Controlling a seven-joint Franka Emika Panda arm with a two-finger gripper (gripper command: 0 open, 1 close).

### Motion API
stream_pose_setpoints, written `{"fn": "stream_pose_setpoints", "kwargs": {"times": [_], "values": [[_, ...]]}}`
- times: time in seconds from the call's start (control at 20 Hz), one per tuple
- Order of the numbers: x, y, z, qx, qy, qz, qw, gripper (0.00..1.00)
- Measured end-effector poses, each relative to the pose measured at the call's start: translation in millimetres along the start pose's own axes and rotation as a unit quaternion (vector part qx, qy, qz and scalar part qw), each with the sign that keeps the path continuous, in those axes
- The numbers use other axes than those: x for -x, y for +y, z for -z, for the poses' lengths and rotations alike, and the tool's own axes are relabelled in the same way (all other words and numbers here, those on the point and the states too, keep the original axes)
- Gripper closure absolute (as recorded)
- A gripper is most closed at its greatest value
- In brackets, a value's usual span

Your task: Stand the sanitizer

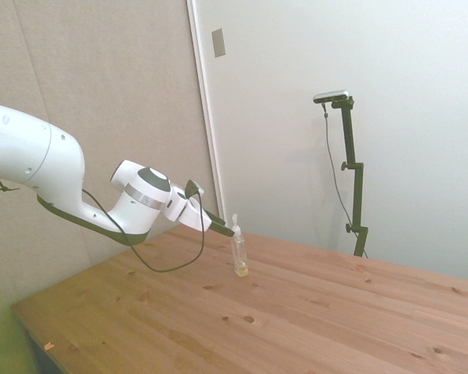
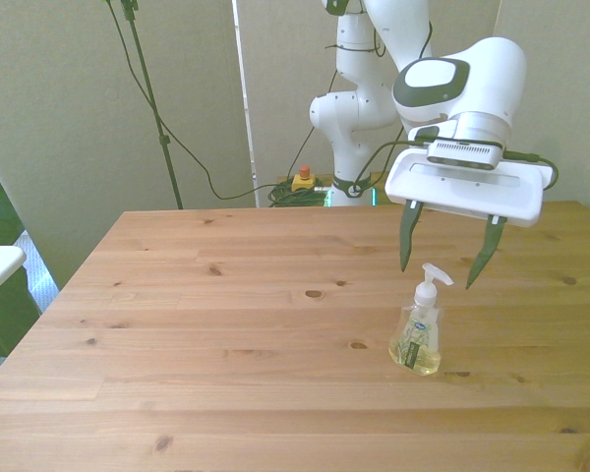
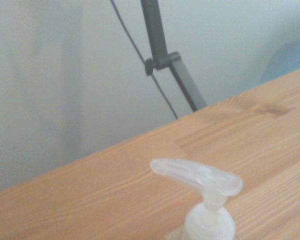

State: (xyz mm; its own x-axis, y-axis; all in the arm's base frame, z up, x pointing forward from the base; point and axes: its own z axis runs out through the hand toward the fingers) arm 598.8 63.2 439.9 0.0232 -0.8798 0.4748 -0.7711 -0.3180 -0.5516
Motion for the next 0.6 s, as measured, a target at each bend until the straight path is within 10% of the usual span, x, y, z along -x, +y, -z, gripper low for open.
{"fn": "stream_pose_setpoints", "kwargs": {"times": [0.6], "values": [[4.5, 20.8, 30.1, 0.096, -0.165, 0.142, 0.9712, 0.0]]}}
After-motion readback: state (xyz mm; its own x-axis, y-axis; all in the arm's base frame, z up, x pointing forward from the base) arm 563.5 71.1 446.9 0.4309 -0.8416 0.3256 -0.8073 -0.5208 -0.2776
